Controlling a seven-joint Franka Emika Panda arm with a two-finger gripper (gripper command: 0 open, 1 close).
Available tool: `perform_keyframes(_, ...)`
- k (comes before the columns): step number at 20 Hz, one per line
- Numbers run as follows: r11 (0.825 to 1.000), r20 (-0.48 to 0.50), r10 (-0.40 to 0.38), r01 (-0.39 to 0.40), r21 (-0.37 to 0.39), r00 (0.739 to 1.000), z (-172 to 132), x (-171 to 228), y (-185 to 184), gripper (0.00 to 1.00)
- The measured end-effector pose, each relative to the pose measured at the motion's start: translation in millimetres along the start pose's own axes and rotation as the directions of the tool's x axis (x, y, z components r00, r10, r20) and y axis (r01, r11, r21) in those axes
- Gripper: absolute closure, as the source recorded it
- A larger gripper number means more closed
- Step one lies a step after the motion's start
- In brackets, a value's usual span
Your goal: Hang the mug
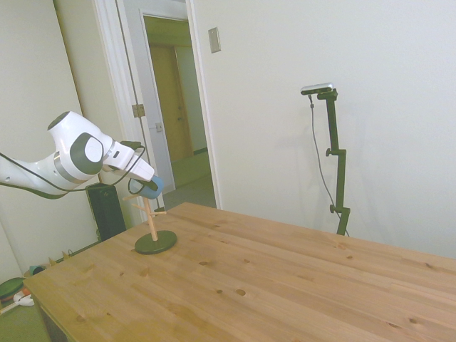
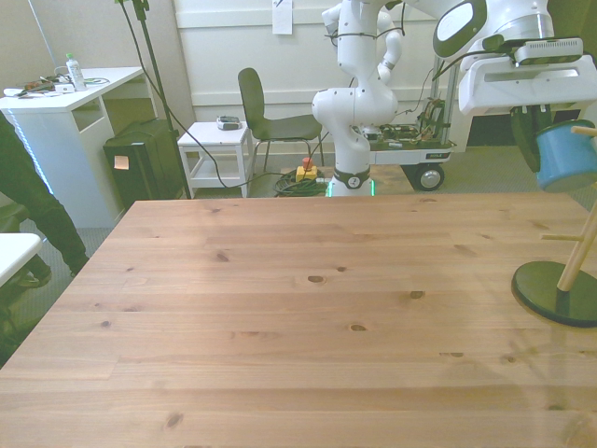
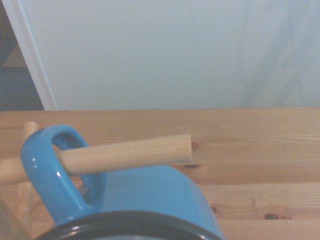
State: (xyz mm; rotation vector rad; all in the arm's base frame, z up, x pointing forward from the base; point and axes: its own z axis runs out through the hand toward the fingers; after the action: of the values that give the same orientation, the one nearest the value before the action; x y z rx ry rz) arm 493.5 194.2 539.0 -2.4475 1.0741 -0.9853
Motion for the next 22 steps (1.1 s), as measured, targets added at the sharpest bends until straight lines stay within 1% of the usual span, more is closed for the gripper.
perform_keyframes(8,1.0,-0.001,-0.011,0.011,-0.007,1.0,2,-2,1,0.0)
perform_keyframes(14,1.0,-0.002,-0.013,0.013,-0.016,1.0,3,-4,8,0.0)
perform_keyframes(19,1.0,-0.026,-0.016,0.016,-0.013,1.0,-5,-8,27,0.0)
perform_keyframes(22,1.0,-0.046,0.012,-0.012,-0.008,0.999,-13,-3,48,0.0)
